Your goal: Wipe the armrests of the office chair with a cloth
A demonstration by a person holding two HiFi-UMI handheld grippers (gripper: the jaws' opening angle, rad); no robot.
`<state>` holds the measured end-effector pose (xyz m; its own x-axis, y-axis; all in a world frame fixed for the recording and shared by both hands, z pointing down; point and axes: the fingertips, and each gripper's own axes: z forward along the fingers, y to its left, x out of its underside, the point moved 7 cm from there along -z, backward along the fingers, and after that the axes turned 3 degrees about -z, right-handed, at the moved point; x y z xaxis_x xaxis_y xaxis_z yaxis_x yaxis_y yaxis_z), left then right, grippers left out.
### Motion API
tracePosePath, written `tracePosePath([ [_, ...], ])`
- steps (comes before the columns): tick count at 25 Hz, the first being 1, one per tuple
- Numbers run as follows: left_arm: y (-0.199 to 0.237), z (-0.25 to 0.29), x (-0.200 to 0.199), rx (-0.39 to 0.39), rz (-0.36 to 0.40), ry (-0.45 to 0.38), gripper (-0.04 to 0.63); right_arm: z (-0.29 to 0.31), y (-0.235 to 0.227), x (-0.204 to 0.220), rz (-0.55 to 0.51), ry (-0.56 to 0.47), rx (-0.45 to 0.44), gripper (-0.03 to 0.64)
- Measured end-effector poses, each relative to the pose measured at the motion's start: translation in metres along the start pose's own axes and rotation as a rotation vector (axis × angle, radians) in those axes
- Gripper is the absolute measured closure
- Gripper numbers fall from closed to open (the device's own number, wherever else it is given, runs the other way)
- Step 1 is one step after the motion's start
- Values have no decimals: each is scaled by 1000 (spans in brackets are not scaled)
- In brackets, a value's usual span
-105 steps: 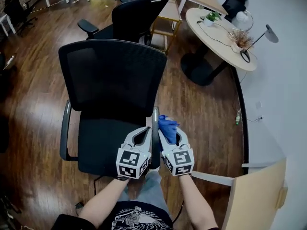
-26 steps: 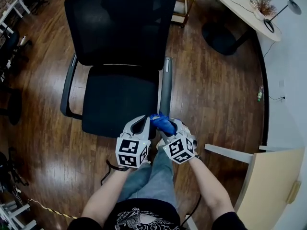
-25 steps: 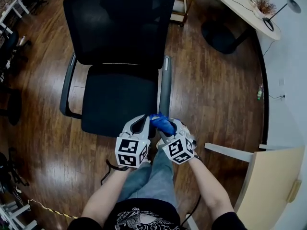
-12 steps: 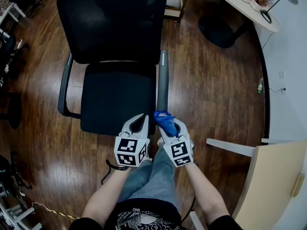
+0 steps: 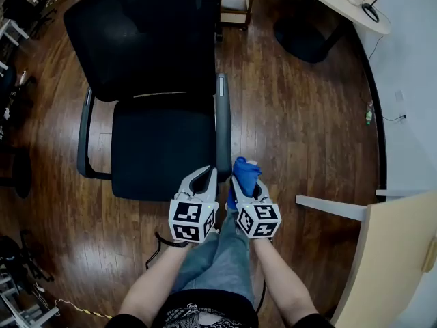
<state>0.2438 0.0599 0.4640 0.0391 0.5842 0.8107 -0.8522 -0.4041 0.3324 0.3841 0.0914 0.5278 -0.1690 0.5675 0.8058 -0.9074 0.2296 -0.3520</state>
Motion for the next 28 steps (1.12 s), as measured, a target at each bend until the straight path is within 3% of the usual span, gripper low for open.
tracePosePath([
  [3, -2, 6, 1, 3, 8, 5, 592, 5, -9, 0, 116, -25, -5, 477],
  [5, -3, 10, 0, 3, 12, 10, 592, 9, -14, -1, 138, -26, -8, 478],
  [28, 19, 85, -77, -87, -20, -4, 592, 112, -58, -92, 71, 70, -126, 479],
])
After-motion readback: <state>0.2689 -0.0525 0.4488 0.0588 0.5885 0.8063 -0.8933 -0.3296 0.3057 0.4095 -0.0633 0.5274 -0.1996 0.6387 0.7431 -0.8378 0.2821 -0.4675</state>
